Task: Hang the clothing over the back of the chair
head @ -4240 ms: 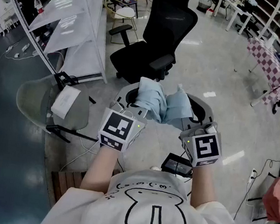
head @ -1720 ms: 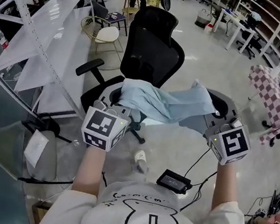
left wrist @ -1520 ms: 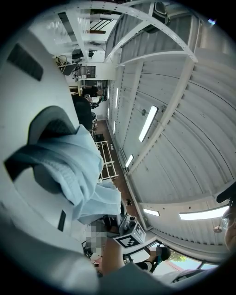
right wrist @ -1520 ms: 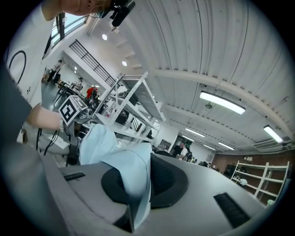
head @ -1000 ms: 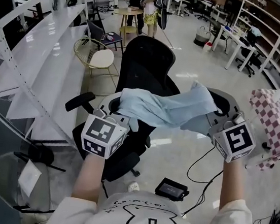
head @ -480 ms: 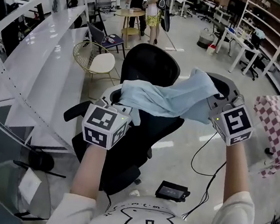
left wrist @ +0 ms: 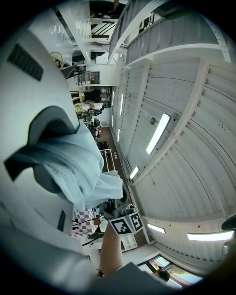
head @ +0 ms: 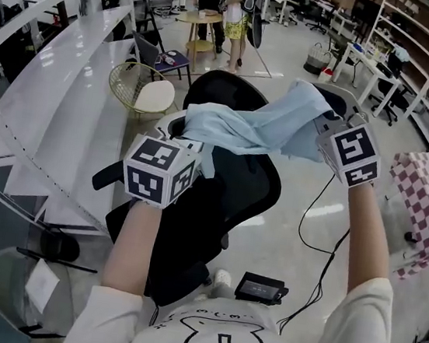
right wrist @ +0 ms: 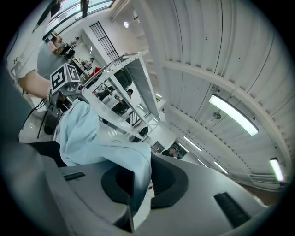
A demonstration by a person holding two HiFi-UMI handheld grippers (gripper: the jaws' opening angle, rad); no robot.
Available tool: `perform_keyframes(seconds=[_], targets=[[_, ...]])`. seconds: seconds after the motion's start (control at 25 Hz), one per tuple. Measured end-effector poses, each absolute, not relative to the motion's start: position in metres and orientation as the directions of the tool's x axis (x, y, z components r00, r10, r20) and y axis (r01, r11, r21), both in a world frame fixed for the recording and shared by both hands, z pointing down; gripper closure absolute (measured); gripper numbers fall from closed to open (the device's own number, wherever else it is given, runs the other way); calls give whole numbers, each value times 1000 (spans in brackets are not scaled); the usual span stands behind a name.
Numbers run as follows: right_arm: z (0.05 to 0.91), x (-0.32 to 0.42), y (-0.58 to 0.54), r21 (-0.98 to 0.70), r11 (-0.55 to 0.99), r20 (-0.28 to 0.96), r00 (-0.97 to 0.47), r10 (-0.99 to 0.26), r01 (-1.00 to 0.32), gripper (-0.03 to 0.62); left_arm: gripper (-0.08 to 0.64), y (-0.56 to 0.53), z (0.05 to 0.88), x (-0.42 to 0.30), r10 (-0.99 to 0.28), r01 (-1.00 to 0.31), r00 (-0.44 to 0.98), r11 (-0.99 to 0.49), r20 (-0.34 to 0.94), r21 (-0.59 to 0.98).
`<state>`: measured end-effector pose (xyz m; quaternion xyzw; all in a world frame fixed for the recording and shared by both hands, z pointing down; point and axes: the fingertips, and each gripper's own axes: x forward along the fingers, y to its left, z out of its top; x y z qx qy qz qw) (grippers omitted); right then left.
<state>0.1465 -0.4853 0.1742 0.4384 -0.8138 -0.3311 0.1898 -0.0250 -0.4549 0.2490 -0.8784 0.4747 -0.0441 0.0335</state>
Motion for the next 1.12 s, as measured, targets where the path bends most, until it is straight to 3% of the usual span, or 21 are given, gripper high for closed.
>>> perform_keyframes(seconds=[0.72,1.12], targets=[[190,156,-649,674,449,98,-531,-842,-587,546,523,-565,273,-32,-874,-878,461,-475,153,-62],[245,168,-712,521,516,150,-522,-840,-680,546,523,-594,321,-33,-854,-879,459,-476,244,-12]])
